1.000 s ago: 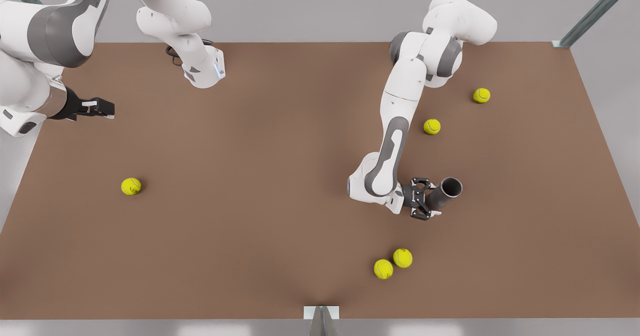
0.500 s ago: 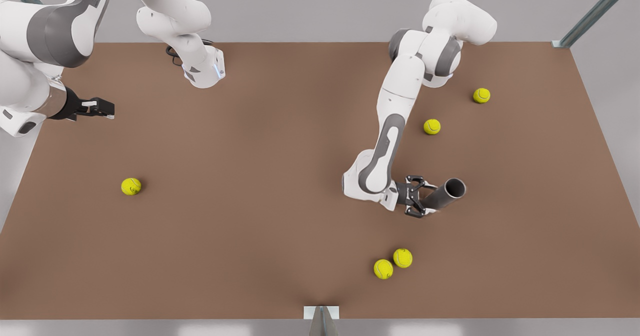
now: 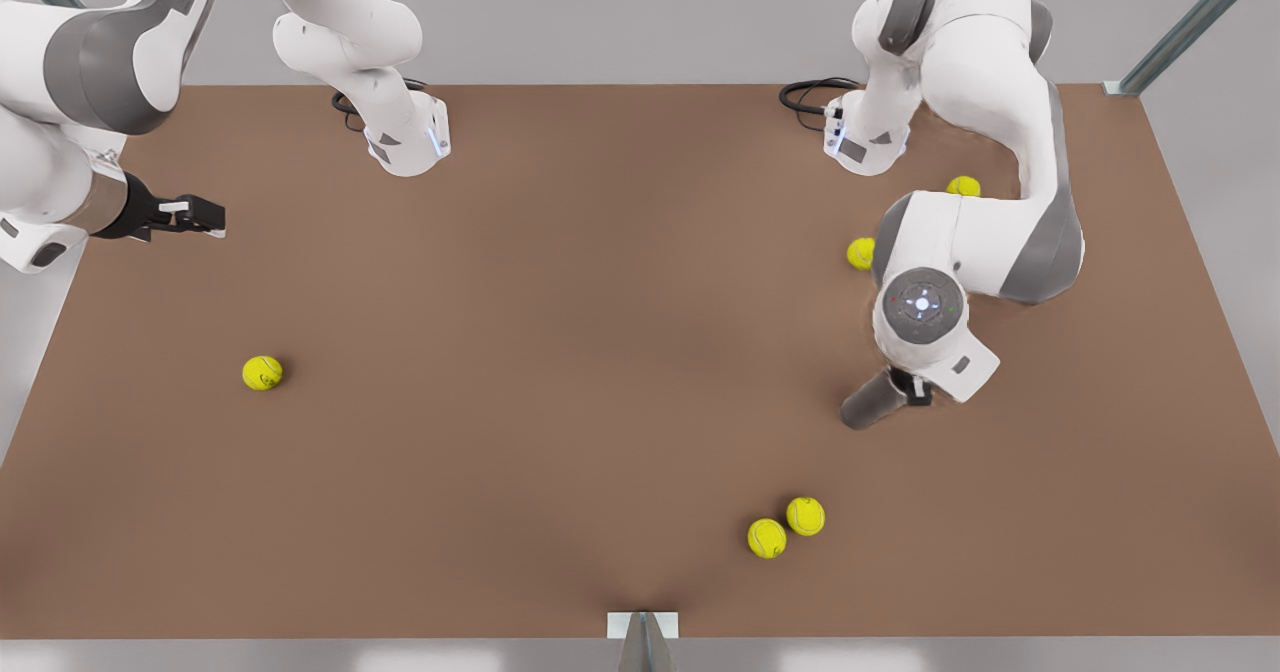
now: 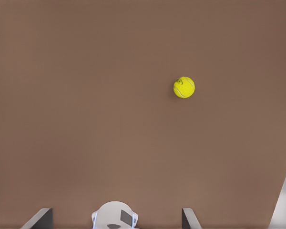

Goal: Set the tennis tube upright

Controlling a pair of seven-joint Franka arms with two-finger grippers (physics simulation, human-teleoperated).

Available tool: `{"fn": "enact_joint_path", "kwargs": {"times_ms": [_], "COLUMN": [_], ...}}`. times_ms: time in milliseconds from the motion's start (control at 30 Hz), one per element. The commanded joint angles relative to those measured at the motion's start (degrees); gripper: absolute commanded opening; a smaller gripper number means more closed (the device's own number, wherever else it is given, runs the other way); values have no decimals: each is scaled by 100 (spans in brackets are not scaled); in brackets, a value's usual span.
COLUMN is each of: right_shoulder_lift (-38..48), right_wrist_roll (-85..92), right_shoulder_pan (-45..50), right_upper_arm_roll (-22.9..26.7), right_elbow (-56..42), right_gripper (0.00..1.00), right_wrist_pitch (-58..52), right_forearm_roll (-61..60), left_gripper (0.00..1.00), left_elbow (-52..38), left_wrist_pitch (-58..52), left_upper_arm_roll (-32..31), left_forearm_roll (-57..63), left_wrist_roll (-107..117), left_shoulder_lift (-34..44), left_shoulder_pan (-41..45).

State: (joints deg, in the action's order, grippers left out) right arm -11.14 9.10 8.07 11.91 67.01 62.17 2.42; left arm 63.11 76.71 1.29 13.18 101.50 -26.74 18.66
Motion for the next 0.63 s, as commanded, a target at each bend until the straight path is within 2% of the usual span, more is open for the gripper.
{"fn": "enact_joint_path", "kwargs": {"times_ms": [0, 100, 267, 333, 600], "right_shoulder_lift": [15, 41, 50, 59, 68], "right_wrist_roll": [13, 13, 4, 13, -5], "right_shoulder_pan": [-8, -43, -51, -51, -60], "right_upper_arm_roll": [4, -4, -13, -13, -22], "right_elbow": [-3, 5, 6, -3, 6], "right_gripper": [100, 100, 100, 100, 100], "right_wrist_pitch": [-3, -3, -3, -3, -3], "right_forearm_roll": [-5, -5, -5, -5, -5], "left_gripper": [100, 100, 100, 100, 100], "left_elbow": [263, 773, 808, 808, 791], "left_wrist_pitch": [169, 151, 169, 143, 81], "left_upper_arm_roll": [-15, -15, -384, -833, -1000], "left_forearm_roll": [-940, -896, -949, -914, -870], "left_wrist_roll": [-10211, -10756, -10774, -10739, -10668], "left_shoulder_lift": [687, 1496, 1417, 1426, 1417], "left_shoulder_pan": [-223, -460, -785, -1119, -1260]}}
